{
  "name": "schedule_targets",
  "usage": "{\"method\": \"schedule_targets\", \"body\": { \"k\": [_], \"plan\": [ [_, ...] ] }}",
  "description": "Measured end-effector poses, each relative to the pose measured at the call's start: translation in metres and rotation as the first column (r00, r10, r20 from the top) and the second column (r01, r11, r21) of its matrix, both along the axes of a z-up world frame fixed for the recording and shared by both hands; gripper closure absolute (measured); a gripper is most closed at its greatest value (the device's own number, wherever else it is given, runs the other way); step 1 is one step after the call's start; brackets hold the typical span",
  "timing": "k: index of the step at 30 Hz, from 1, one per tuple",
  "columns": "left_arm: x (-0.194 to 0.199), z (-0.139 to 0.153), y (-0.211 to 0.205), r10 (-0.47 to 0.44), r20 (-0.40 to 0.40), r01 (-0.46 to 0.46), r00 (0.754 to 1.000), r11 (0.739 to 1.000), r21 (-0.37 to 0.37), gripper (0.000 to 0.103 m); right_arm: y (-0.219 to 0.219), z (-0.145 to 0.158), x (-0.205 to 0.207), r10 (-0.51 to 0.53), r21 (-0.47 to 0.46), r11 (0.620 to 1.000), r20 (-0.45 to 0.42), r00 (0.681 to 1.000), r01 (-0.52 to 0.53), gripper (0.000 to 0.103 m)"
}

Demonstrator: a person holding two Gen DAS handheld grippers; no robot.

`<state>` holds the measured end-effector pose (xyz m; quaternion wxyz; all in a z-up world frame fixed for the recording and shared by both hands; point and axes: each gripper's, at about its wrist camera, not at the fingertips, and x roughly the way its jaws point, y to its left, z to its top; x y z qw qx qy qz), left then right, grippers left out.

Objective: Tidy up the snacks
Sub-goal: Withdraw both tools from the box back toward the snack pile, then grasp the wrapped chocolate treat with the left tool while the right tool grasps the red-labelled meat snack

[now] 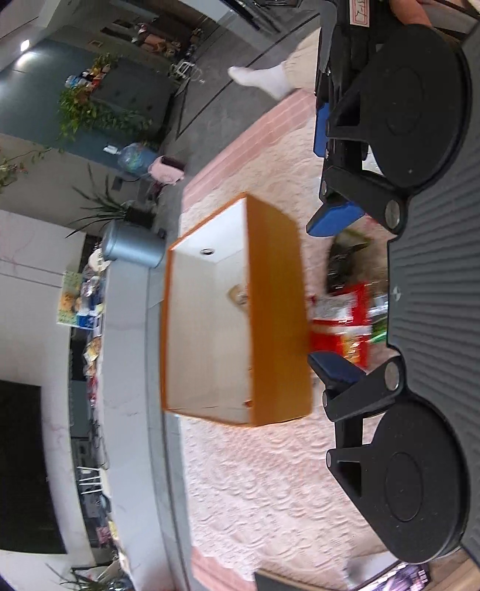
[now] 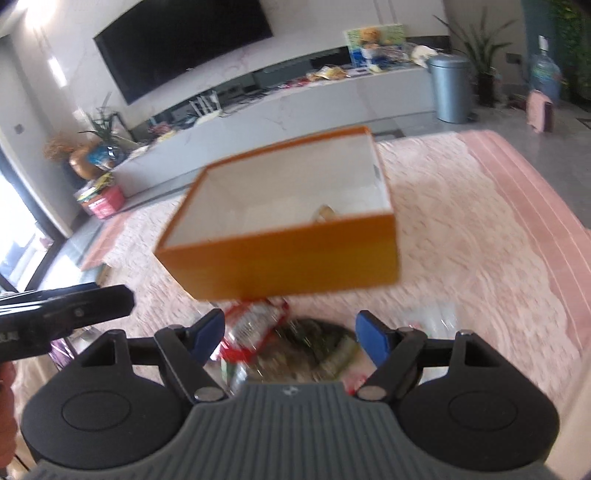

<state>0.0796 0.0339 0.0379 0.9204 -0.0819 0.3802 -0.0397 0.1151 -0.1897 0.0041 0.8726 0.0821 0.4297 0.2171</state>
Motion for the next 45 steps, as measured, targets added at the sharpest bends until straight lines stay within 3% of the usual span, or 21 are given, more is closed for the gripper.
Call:
{"method": "schedule_targets", "body": {
  "k": [6, 12, 21, 30, 40, 45],
  "plan": [
    [-0.021, -0.044, 0.000, -0.036, -0.090, 0.029, 0.995, 0.997, -0.078, 0.020, -0.019, -0.032, -0.031, -0.058, -0.014, 0.998, -0.041, 0.997, 0.058, 0.027],
    [-0.036, -0.073, 0.000, -0.038, -0.143, 0.026, 0.989, 0.996, -0.083, 0.020, -0.031, -0.056, -0.043, -0.109, 0.036, 0.993, -0.168, 0.980, 0.116, 0.027],
    [-0.038, -0.098, 0.002, 0.007, -0.182, -0.019, 0.983, 0.998, -0.063, 0.021, -0.035, -0.091, -0.038, -0.147, 0.015, 0.987, -0.290, 0.946, 0.158, 0.028],
    [-0.029, -0.113, 0.001, 0.045, -0.169, -0.036, 0.985, 0.998, 0.058, 0.021, -0.005, -0.102, -0.034, -0.097, -0.099, 0.992, -0.226, 0.969, 0.076, 0.027],
    [-0.009, -0.134, 0.017, 0.107, -0.168, -0.111, 0.980, 0.994, -0.013, 0.021, 0.026, -0.114, -0.038, -0.009, -0.213, 0.977, -0.114, 0.993, -0.015, 0.012],
    [-0.002, -0.139, 0.018, 0.103, -0.166, -0.108, 0.981, 0.994, -0.016, 0.021, 0.034, -0.119, -0.035, 0.015, -0.253, 0.967, -0.066, 0.998, -0.031, 0.012]
  ]
}}
